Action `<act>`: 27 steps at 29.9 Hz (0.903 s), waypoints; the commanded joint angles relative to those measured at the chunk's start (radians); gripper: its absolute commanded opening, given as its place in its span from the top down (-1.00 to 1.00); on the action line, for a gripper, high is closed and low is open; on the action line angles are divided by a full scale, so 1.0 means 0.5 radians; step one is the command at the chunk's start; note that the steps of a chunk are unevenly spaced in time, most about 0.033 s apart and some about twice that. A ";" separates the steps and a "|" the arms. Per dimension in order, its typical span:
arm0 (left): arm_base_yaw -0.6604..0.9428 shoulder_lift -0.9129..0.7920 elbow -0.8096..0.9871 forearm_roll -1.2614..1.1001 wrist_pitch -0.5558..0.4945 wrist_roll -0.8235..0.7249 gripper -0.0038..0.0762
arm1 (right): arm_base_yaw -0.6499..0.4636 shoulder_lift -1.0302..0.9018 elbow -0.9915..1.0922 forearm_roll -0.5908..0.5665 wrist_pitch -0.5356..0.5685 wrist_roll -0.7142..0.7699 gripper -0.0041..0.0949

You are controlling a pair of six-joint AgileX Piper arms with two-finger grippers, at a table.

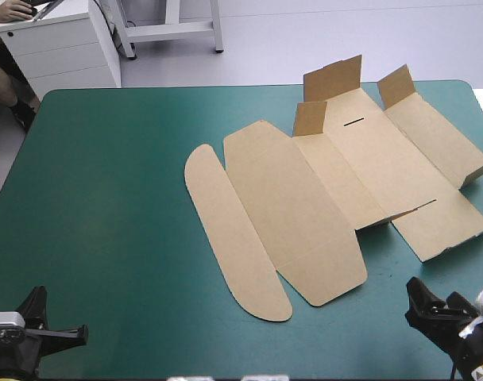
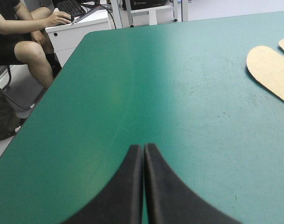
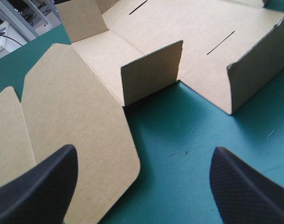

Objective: Fold the box

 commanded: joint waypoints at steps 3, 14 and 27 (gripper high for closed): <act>-0.009 -0.026 -0.038 -0.006 -0.147 -0.010 0.93 | -0.007 0.414 -0.246 0.098 -0.189 0.209 -0.53; -0.009 -0.026 -0.038 -0.006 -0.147 -0.010 0.93 | -0.007 1.292 -0.655 0.204 -0.410 0.752 -0.54; -0.009 -0.026 -0.038 -0.006 -0.147 -0.010 0.93 | -0.007 2.113 -0.818 0.784 -0.526 0.776 -0.53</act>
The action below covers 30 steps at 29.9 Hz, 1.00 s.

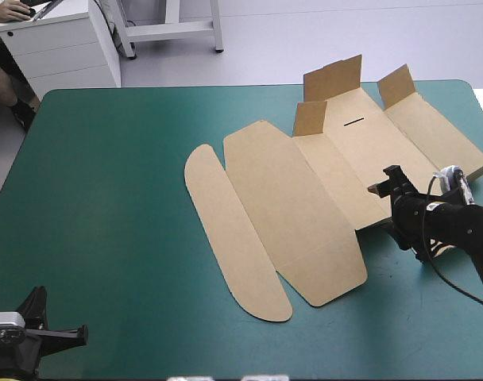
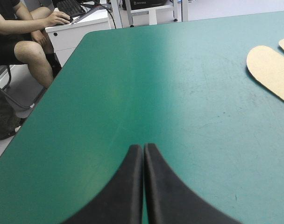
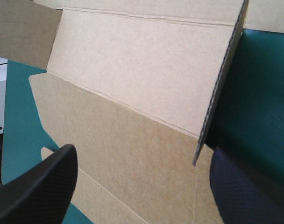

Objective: Fold the box

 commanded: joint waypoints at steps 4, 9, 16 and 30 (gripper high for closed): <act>-0.009 -0.026 -0.038 -0.006 -0.149 -0.010 0.93 | -0.007 0.088 -0.074 -0.104 -0.096 0.124 -0.53; -0.009 -0.026 -0.038 -0.006 -0.149 -0.010 0.93 | -0.011 0.093 -0.074 -0.468 -0.019 0.443 -0.53; -0.009 -0.026 -0.038 -0.006 -0.149 -0.010 0.93 | -0.109 0.093 -0.074 -0.460 -0.013 0.466 -0.45; -0.009 -0.026 -0.038 -0.006 -0.149 -0.010 0.93 | -0.109 0.282 -0.074 -0.160 0.042 0.117 0.96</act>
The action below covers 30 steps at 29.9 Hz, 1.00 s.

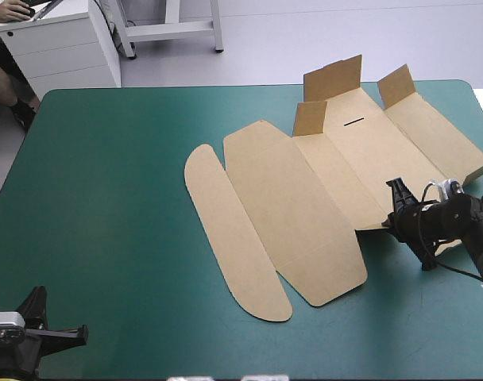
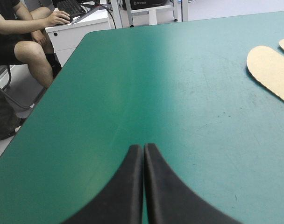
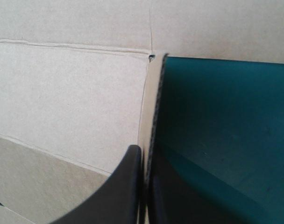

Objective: Fold the box

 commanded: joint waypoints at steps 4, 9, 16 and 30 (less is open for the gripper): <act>-0.009 -0.026 -0.038 -0.006 -0.144 -0.010 0.93 | -0.012 -0.031 -0.070 0.074 -0.076 -0.136 0.96; -0.009 -0.026 -0.038 -0.006 -0.144 -0.010 0.93 | -0.012 -0.020 -0.092 0.261 -0.156 -0.712 0.95; -0.009 -0.026 -0.038 -0.006 -0.144 -0.010 0.93 | -0.008 0.144 -0.379 0.292 0.231 -1.532 0.95; -0.009 -0.026 -0.038 -0.006 -0.144 -0.010 0.93 | 0.087 0.603 -1.219 0.035 0.750 -2.229 0.95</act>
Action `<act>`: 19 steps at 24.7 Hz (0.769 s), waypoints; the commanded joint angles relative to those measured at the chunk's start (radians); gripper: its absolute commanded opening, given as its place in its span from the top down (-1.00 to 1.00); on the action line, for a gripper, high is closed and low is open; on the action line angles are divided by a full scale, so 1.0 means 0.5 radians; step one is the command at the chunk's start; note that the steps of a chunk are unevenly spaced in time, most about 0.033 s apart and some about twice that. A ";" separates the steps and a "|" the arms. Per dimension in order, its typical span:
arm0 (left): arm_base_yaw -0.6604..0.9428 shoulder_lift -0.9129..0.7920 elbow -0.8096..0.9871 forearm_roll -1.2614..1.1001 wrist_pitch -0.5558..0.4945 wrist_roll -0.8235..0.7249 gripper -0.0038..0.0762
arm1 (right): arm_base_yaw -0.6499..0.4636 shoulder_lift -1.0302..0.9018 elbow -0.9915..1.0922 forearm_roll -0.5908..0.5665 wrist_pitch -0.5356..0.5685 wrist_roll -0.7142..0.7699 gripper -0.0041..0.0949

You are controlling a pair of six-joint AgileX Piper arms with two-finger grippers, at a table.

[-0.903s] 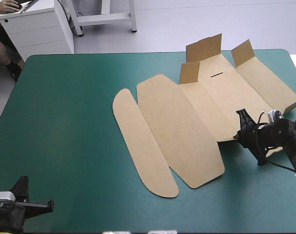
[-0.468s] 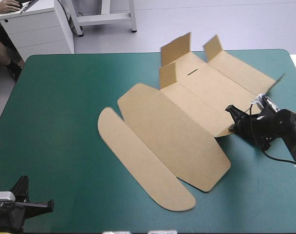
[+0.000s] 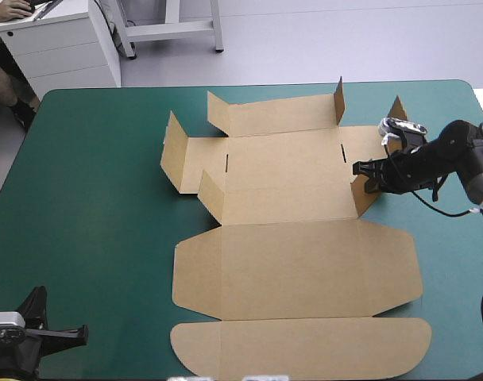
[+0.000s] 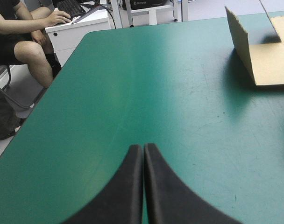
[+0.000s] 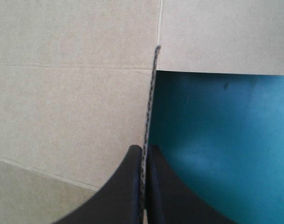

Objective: Fold the box

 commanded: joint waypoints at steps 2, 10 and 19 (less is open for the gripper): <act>-0.009 -0.026 -0.038 -0.006 -0.144 -0.010 0.93 | 0.145 0.072 -0.311 -0.257 0.016 -0.109 0.95; -0.009 -0.026 -0.038 -0.006 -0.144 -0.010 0.93 | 0.517 0.320 -0.723 -0.489 0.086 -0.697 0.95; -0.009 -0.026 -0.038 -0.006 -0.144 -0.010 0.93 | 0.909 0.512 -0.944 -0.484 -0.025 -1.665 0.96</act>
